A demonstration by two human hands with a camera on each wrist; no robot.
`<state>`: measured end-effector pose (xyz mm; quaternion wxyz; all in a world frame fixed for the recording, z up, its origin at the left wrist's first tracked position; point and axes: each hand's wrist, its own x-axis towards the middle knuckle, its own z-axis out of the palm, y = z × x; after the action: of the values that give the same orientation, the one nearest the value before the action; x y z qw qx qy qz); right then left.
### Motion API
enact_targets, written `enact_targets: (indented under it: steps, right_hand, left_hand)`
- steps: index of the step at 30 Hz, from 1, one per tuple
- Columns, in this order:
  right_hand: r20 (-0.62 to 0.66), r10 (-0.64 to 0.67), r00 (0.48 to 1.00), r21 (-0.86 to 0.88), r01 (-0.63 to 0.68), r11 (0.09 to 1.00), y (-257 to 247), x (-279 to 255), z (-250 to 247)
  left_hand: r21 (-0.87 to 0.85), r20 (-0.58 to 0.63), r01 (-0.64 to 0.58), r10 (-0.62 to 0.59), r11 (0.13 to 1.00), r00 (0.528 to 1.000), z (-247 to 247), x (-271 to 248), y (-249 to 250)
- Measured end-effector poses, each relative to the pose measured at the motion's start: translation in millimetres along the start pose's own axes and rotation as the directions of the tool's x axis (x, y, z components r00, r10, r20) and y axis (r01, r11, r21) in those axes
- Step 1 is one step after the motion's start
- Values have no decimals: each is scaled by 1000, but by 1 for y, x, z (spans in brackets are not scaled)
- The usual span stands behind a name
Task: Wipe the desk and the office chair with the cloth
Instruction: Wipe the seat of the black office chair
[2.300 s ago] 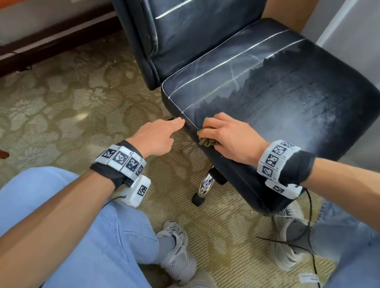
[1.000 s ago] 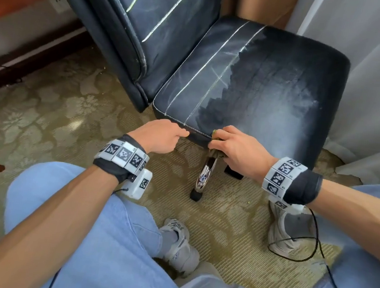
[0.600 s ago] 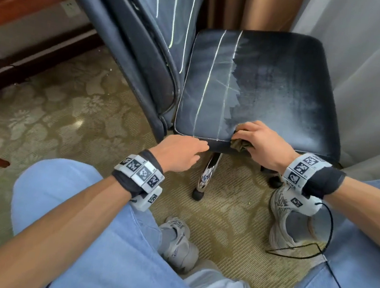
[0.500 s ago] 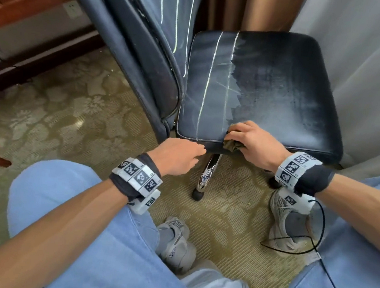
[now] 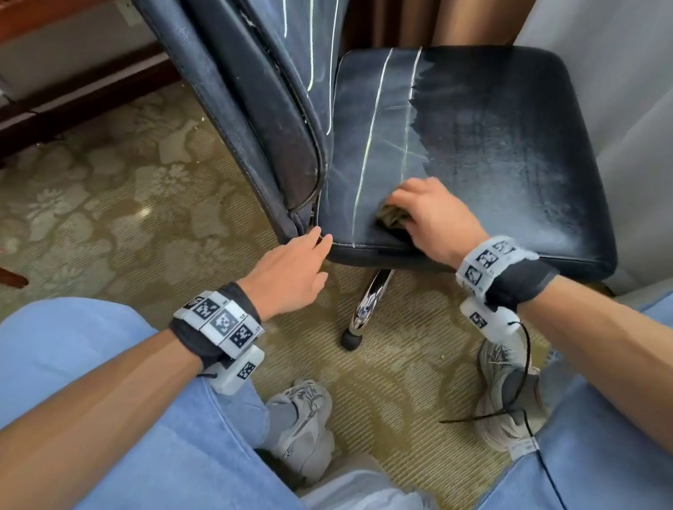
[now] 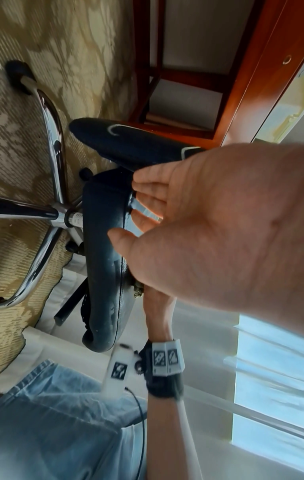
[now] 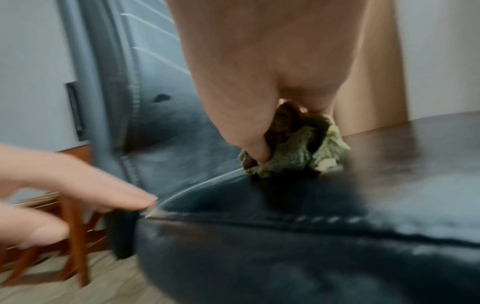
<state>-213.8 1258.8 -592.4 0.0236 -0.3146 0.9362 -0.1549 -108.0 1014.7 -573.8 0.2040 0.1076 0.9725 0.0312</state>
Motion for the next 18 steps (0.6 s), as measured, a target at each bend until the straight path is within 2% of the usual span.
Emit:
enact_targets:
  steps: [3, 5, 7, 10, 12, 14, 16, 18]
  right_hand:
    - [-60, 241, 969, 44, -239, 970, 31, 12, -16]
    - [-55, 280, 959, 61, -276, 959, 32, 14, -17]
    - [-19, 208, 978, 37, -207, 978, 15, 13, -10]
    - [63, 15, 998, 44, -18, 999, -24, 4, 7]
    - [103, -144, 984, 50, 139, 989, -46, -1, 17]
    - [154, -277, 949, 2, 280, 960, -57, -5, 27]
    - [172, -303, 937, -80, 320, 944, -60, -7, 31]
    - [127, -253, 959, -105, 266, 958, -57, -7, 31]
  left_hand:
    - [-17, 9, -9, 9, 1000, 1000, 3, 2, 1]
    - [-23, 2, -12, 12, 1000, 1000, 5, 3, 0]
    - [-27, -12, -20, 20, 999, 1000, 7, 3, -4]
    - [-35, -4, -21, 21, 999, 1000, 8, 0, -6]
    - [-39, 5, -16, 16, 999, 1000, 7, -2, -4]
    - [-44, 14, -13, 14, 999, 1000, 4, -4, -3]
    - [-57, 17, -11, 12, 998, 1000, 1, -6, -3]
    - [-72, 19, -7, 9, 997, 1000, -2, -8, -3]
